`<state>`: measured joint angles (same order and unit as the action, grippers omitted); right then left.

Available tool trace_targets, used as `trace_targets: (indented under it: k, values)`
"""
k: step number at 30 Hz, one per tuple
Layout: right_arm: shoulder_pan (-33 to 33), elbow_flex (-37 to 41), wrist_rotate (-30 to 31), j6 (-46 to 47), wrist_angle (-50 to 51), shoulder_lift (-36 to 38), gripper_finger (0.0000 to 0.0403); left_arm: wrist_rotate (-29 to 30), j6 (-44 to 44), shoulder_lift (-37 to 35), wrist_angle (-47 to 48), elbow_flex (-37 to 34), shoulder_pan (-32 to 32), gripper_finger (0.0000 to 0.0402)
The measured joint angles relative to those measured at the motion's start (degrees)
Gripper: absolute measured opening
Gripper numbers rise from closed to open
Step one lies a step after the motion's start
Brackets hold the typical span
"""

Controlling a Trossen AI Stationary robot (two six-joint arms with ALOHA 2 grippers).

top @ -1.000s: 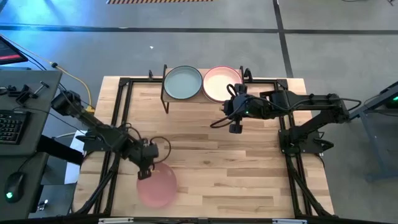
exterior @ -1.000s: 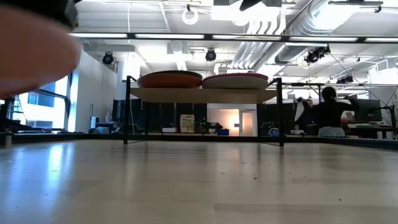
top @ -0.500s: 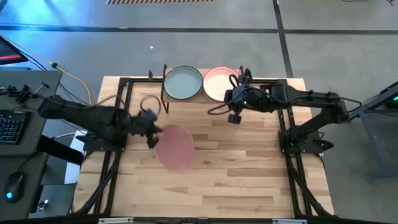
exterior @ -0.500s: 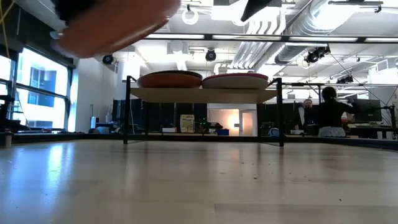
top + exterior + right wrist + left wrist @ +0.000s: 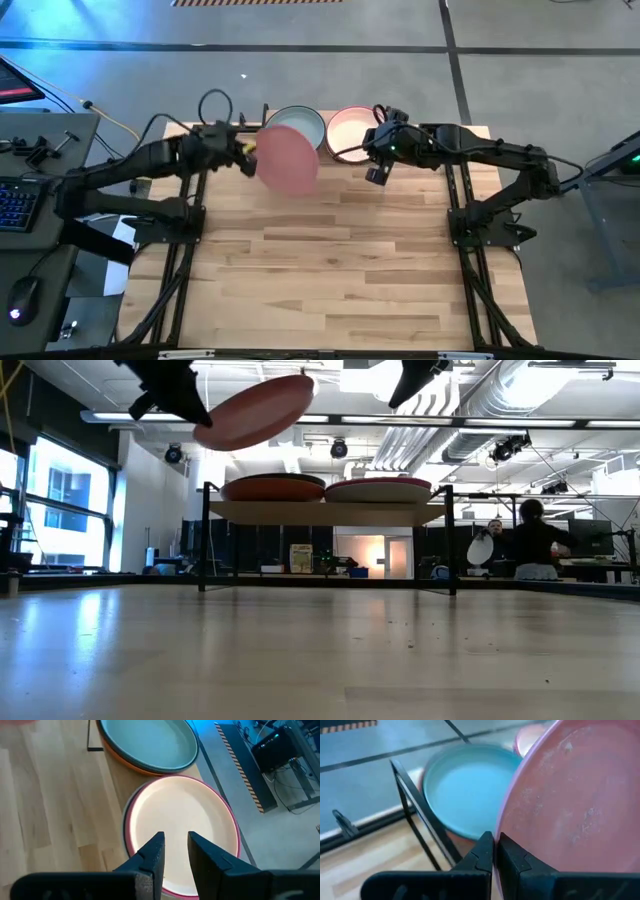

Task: Place and stack plates onto a shelf
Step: Stack the light pink plate on top of the light blue plate on the shelf

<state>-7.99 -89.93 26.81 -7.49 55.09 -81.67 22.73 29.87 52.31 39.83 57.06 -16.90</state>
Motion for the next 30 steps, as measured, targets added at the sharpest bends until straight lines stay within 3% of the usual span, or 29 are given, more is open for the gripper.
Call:
trace_targets:
  k: [8,14,22,30]
  values:
    - [-1.54,0.0,-0.31,-0.34,-0.02,0.0,0.0078,-5.94,-2.08,4.51,-11.35,1.52,-13.49,0.0]
    - [-2.88,0.0,-0.38,-0.46,-0.02,0.0,0.0078,-11.04,-2.71,10.1,-19.03,1.6,-20.17,0.0]
    - [-4.04,0.0,-0.53,-1.6,0.0,0.0,0.0078,-17.17,-3.84,18.59,-22.0,1.58,-24.67,0.0]
    - [-4.04,0.0,-0.94,-1.57,0.41,0.0,0.0078,-17.98,-3.92,17.4,-21.54,1.58,-25.07,0.0]
